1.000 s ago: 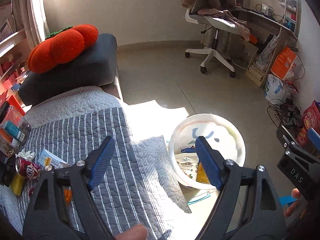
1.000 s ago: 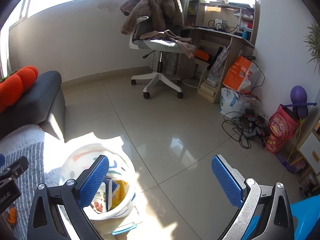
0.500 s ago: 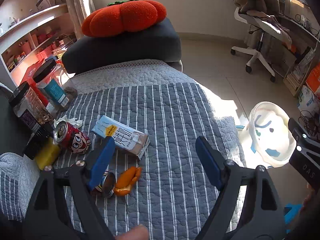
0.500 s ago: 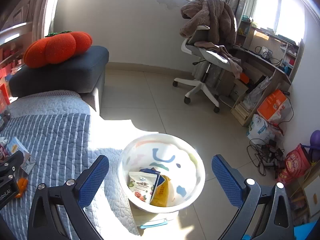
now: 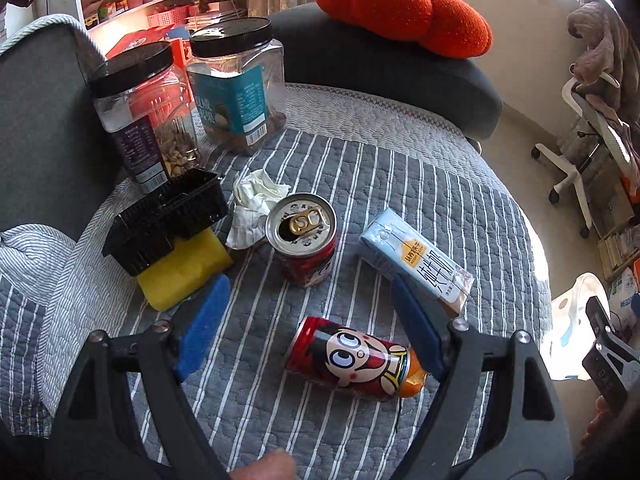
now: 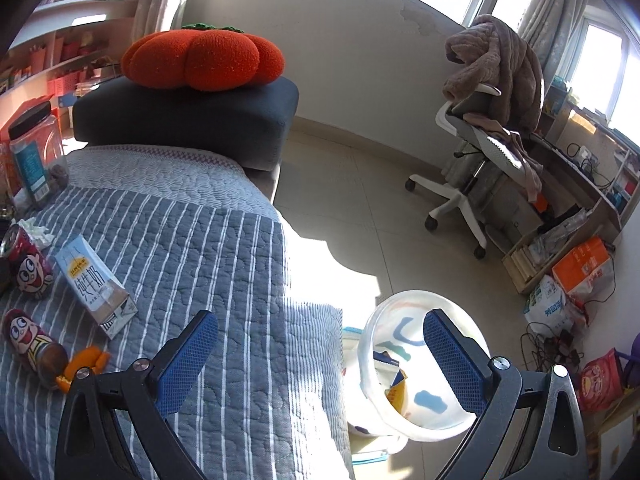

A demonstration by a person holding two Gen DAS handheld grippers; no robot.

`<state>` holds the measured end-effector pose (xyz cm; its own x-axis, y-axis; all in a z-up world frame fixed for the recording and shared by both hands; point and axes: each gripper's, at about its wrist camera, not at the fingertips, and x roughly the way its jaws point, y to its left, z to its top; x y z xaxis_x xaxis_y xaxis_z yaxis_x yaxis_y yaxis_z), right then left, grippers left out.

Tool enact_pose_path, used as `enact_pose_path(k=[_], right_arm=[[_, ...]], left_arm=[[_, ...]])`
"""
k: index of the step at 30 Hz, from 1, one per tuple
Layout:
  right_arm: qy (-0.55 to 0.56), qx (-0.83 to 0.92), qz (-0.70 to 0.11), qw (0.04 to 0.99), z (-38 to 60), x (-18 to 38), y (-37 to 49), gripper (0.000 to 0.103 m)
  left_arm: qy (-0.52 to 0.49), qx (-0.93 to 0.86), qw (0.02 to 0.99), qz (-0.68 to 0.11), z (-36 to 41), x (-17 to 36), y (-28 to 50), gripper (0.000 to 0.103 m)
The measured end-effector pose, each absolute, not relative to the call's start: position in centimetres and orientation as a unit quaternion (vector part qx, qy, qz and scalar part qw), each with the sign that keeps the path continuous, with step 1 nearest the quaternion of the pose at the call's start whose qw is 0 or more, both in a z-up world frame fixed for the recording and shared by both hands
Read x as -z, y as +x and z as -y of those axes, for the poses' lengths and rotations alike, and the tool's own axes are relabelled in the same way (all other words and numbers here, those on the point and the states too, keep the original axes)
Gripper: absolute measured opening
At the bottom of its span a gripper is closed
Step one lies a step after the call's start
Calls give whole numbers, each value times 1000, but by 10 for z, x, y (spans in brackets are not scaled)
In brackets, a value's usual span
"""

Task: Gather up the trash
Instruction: 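Return both tools to the bed toward the crumpled tissue and milk carton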

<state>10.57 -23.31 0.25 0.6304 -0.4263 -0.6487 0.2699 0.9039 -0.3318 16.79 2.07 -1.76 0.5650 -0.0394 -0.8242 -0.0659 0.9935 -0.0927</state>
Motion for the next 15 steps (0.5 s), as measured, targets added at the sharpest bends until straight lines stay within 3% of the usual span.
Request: enact_pose_path(k=[8,15], right_arm=[[-116,167,-401,894,205,12,125,103],[-86,113,-414,899,200,16,138,103]], left_arm=[[-63,18,849,-524,-57,-3,251,83],[-23,-7,762,-647,-56,43,330,83]])
